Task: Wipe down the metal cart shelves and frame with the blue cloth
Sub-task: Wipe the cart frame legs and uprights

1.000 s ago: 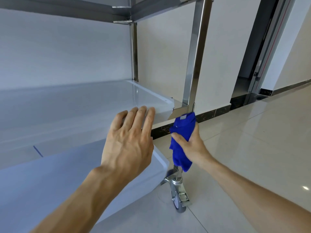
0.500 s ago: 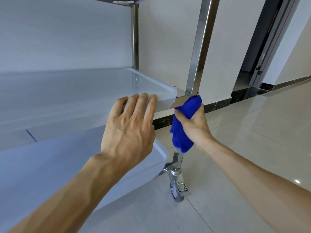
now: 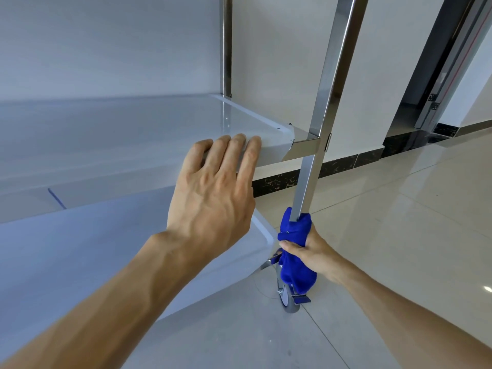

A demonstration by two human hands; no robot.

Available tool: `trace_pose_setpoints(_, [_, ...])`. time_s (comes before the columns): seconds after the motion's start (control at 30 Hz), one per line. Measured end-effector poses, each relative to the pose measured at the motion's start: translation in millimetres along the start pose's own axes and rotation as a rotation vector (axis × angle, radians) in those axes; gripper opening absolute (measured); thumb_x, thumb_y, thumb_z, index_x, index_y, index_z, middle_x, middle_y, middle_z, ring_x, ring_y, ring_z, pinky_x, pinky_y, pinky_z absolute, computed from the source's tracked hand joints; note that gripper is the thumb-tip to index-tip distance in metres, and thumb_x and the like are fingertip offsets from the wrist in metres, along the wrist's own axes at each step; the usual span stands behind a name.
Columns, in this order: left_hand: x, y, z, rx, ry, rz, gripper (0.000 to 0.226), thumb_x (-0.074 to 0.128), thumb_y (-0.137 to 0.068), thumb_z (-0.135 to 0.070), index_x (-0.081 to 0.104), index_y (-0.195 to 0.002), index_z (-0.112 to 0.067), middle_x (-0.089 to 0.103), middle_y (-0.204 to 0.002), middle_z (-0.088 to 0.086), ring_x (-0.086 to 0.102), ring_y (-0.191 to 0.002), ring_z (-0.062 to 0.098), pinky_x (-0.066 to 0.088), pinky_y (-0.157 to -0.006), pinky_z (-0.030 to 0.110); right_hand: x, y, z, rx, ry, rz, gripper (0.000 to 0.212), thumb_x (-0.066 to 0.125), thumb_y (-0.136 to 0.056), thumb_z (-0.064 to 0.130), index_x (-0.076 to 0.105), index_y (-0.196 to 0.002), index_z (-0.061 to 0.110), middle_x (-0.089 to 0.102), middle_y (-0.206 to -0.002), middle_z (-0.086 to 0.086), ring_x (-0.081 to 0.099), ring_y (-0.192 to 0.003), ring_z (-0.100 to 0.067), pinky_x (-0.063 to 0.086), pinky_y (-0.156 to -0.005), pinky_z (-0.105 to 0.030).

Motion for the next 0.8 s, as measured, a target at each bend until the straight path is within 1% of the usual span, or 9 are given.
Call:
trace_pose_setpoints(0.1, [-2, 0, 0, 0.003, -0.008, 0.024, 0.065, 0.054, -0.088, -0.026, 0.039, -0.146, -0.004, 0.052, -0.138, 0.012, 0.052, -0.121, 0.032, 0.027, -0.102, 0.039, -2, 3, 3, 0.006, 0.017, 0.004, 0.051, 0.067, -0.096, 0.026, 0.037, -0.136, 0.03, 0.062, -0.119, 0.008, 0.06, -0.109, -0.005, 0.045, -0.09, -0.023])
trace_pose_setpoints(0.2, [-5, 0, 0, 0.012, -0.007, 0.045, 0.068, 0.055, -0.087, -0.028, 0.037, -0.148, -0.004, 0.05, -0.14, 0.012, 0.05, -0.123, 0.031, 0.025, -0.104, 0.039, -7, 12, 7, 0.013, 0.031, -0.043, 0.043, 0.065, -0.097, 0.022, 0.043, -0.133, 0.029, 0.064, -0.115, 0.004, 0.062, -0.106, -0.013, 0.049, -0.096, -0.033])
trace_pose_setpoints(0.3, [-9, 1, 1, 0.034, 0.007, 0.065, 0.069, 0.056, -0.087, -0.028, 0.036, -0.149, -0.003, 0.049, -0.142, 0.013, 0.049, -0.127, 0.031, 0.024, -0.106, 0.039, -17, 26, 20, 0.009, -0.01, -0.075, 0.034, 0.065, -0.097, 0.021, 0.05, -0.127, 0.023, 0.068, -0.111, -0.005, 0.067, -0.103, -0.024, 0.054, -0.094, -0.041])
trace_pose_setpoints(0.43, [-13, 2, 5, 0.058, 0.03, 0.102, 0.07, 0.051, -0.09, -0.029, 0.03, -0.152, -0.005, 0.045, -0.147, 0.011, 0.043, -0.133, 0.029, 0.024, -0.11, 0.038, -38, 51, 54, -0.03, -0.17, -0.108, 0.03, 0.064, -0.097, 0.019, 0.055, -0.126, 0.02, 0.073, -0.11, -0.005, 0.072, -0.095, -0.02, 0.058, -0.078, -0.032])
trace_pose_setpoints(0.47, [-14, 2, 5, 0.06, 0.034, 0.109, 0.07, 0.049, -0.091, -0.03, 0.028, -0.153, -0.006, 0.043, -0.148, 0.011, 0.042, -0.134, 0.028, 0.024, -0.11, 0.038, -43, 58, 63, -0.04, -0.206, -0.117, 0.03, 0.064, -0.097, 0.018, 0.055, -0.125, 0.02, 0.073, -0.111, -0.005, 0.073, -0.097, -0.02, 0.058, -0.08, -0.034])
trace_pose_setpoints(0.53, [-16, 3, 6, 0.054, 0.054, 0.121, 0.069, 0.048, -0.092, -0.03, 0.027, -0.153, -0.007, 0.042, -0.15, 0.01, 0.04, -0.135, 0.028, 0.023, -0.111, 0.037, -54, 72, 80, -0.06, -0.255, -0.14, 0.03, 0.063, -0.097, 0.019, 0.057, -0.126, 0.02, 0.072, -0.116, -0.007, 0.071, -0.105, -0.024, 0.056, -0.092, -0.043])
trace_pose_setpoints(0.63, [-21, 6, 7, 0.042, 0.099, 0.119, 0.066, 0.052, -0.091, -0.028, 0.034, -0.151, -0.007, 0.047, -0.146, 0.01, 0.045, -0.133, 0.028, 0.028, -0.11, 0.038, -68, 95, 101, -0.093, -0.305, -0.173, 0.027, 0.061, -0.098, 0.02, 0.059, -0.125, 0.019, 0.071, -0.119, -0.009, 0.069, -0.11, -0.028, 0.054, -0.096, -0.046])
trace_pose_setpoints(0.73, [-25, 12, 8, 0.027, 0.145, 0.077, 0.062, 0.061, -0.086, -0.023, 0.046, -0.144, -0.005, 0.056, -0.138, 0.011, 0.054, -0.125, 0.03, 0.034, -0.106, 0.039, -80, 117, 120, -0.104, -0.297, -0.186, 0.026, 0.061, -0.099, 0.023, 0.059, -0.125, 0.021, 0.071, -0.118, -0.007, 0.069, -0.11, -0.026, 0.056, -0.089, -0.041])
trace_pose_setpoints(0.8, [-26, 18, 8, 0.024, 0.154, 0.037, 0.059, 0.062, -0.085, -0.02, 0.05, -0.141, -0.004, 0.06, -0.133, 0.012, 0.057, -0.121, 0.031, 0.036, -0.104, 0.039, -86, 128, 137, -0.103, -0.265, -0.174, 0.027, 0.061, -0.099, 0.025, 0.058, -0.125, 0.023, 0.071, -0.117, -0.006, 0.07, -0.107, -0.029, 0.057, -0.085, -0.041])
Point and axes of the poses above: each hand's wrist, its own y-axis away from the middle knuckle, its own x-axis out of the palm, z = x × y, the point moved 5 cm from there along -y, towards the middle knuckle
